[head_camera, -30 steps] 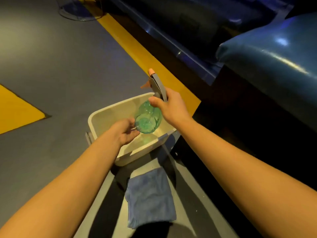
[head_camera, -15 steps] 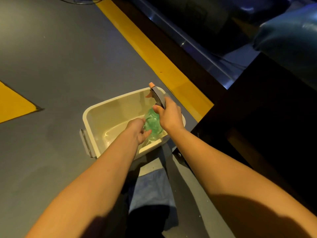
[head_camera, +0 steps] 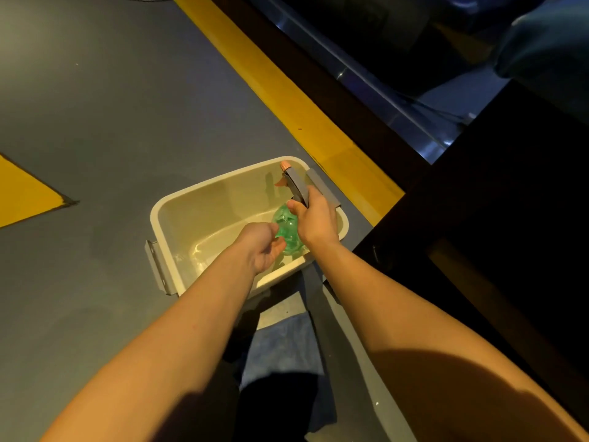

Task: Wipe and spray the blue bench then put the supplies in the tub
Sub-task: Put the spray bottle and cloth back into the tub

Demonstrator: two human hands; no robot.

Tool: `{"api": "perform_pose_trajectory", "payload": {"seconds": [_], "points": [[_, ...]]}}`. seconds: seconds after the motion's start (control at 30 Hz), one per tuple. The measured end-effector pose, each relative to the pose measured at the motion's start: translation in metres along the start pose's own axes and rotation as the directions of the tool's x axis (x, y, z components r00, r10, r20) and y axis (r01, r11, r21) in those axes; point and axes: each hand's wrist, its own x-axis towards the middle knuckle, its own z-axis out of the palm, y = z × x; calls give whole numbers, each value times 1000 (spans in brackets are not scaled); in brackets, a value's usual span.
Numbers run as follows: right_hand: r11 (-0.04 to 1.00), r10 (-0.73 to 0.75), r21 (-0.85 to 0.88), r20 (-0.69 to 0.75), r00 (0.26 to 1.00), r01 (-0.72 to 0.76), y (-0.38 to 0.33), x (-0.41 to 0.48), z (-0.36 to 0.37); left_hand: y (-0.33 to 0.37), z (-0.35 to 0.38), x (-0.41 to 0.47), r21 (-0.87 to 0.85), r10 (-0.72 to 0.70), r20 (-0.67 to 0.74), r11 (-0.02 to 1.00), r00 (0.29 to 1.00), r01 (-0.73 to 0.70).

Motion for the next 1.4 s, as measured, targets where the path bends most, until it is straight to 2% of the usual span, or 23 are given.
{"api": "perform_pose_trajectory", "payload": {"seconds": [0.2,0.4,0.53,0.67,0.8,0.87,0.9,0.97,1.03,1.07,1.17,1.23,1.3,1.4], "points": [[998,43,-49,72,997,-39,-2,3,-4,-5,5,0,-105,0,28,995,1000,2],[980,133,-170,169,977,-104,-9,13,-8,-1,9,-5,-9,17,-36,1000,999,-17],[978,154,-164,165,974,-127,-16,11,-10,5,12,-11,6,23,-40,1000,999,-23],[984,72,-169,69,995,-60,-26,-3,-12,9,18,-23,10,87,-112,996,990,-86],[981,-126,-156,-52,991,117,-32,-29,-20,4,25,-55,53,260,-134,966,956,-255],[976,-210,-81,-84,974,203,-28,-49,-24,-6,25,-78,129,417,-135,907,899,-401],[971,-238,-27,-102,966,236,-22,-61,-25,-14,22,-85,222,528,-127,840,840,-495],[957,-271,67,-144,952,283,-4,-84,-24,-39,9,-95,443,742,-114,633,660,-635],[959,-219,140,-178,959,245,21,-105,-19,-68,-7,-99,572,854,-104,471,509,-672],[968,-164,160,-181,970,193,34,-114,-15,-84,-16,-97,613,884,-98,416,458,-671],[986,3,168,-124,992,18,70,-130,-5,-132,-44,-88,726,912,-132,356,389,-589],[992,86,105,-86,993,-76,90,-136,2,-154,-57,-80,792,905,-168,360,391,-493],[987,157,44,-61,986,-155,107,-138,9,-164,-63,-74,837,885,-185,370,428,-402],[952,305,-16,-14,952,-305,124,-138,15,-167,-69,-67,826,729,-334,532,597,-188]]}}
